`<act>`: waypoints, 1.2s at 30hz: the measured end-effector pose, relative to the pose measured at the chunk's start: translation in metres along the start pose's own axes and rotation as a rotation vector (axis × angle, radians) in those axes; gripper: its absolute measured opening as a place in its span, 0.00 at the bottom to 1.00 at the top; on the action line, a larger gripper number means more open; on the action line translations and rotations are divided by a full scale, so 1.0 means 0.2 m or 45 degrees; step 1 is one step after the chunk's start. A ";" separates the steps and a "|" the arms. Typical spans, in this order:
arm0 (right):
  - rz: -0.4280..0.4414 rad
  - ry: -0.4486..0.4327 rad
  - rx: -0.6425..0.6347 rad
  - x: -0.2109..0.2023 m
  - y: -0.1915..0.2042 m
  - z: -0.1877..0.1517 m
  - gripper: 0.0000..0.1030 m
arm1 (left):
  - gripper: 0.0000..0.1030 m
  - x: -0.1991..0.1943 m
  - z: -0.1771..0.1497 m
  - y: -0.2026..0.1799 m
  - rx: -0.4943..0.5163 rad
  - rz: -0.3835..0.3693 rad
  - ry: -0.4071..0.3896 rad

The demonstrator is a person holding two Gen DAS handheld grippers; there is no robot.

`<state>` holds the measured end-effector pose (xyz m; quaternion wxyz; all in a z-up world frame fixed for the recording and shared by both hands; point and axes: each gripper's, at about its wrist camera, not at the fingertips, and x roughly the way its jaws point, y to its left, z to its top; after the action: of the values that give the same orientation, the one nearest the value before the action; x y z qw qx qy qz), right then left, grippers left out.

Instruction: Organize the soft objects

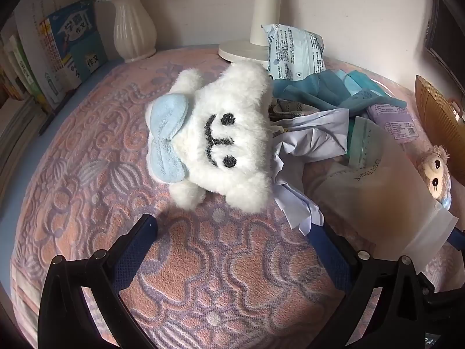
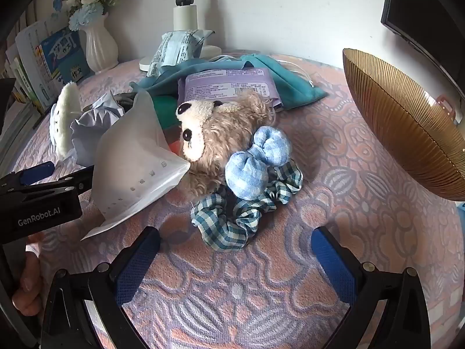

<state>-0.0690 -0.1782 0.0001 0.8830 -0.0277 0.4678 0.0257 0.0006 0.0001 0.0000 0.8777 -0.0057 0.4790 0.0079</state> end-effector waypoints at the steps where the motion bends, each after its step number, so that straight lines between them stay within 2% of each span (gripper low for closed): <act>1: 0.001 0.002 0.001 0.00 0.00 0.00 1.00 | 1.00 0.00 0.00 0.00 0.002 -0.002 0.006; 4: -0.015 0.001 -0.003 -0.02 0.01 -0.01 1.00 | 1.00 -0.10 -0.07 -0.01 0.044 -0.027 -0.022; 7: -0.053 -0.045 -0.019 -0.10 0.04 -0.05 1.00 | 1.00 -0.18 -0.10 -0.04 0.049 0.000 -0.038; 9: -0.033 -0.078 0.001 -0.17 0.07 -0.08 1.00 | 1.00 -0.29 -0.13 -0.03 0.042 -0.003 -0.093; 11: 0.017 -0.113 0.022 -0.28 0.09 -0.08 1.00 | 1.00 -0.38 -0.13 -0.01 0.016 -0.051 -0.137; 16: -0.052 -0.255 -0.032 -0.47 0.13 -0.03 1.00 | 0.99 -0.58 -0.14 0.04 -0.016 -0.091 -0.299; 20: -0.065 -0.348 -0.051 -0.47 0.14 0.02 1.00 | 0.99 -0.54 -0.13 0.08 -0.022 -0.048 -0.367; 23: -0.103 -0.388 -0.058 -0.42 0.14 0.04 1.00 | 0.99 -0.45 -0.20 0.07 -0.028 -0.016 -0.397; 28: -0.104 -0.370 -0.069 -0.30 0.13 0.01 1.00 | 0.99 -0.33 -0.22 0.05 -0.052 0.003 -0.349; 33: -0.090 -0.301 -0.030 -0.21 0.10 -0.01 1.00 | 0.99 -0.33 -0.23 0.04 -0.052 0.043 -0.346; 36: -0.088 -0.310 -0.031 -0.21 0.10 -0.02 1.00 | 0.99 -0.32 -0.22 0.04 -0.061 0.037 -0.335</act>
<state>-0.0972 -0.1585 0.0325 0.9333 -0.0514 0.3554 0.0041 -0.0707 0.0070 0.0310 0.9324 -0.0186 0.3594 0.0328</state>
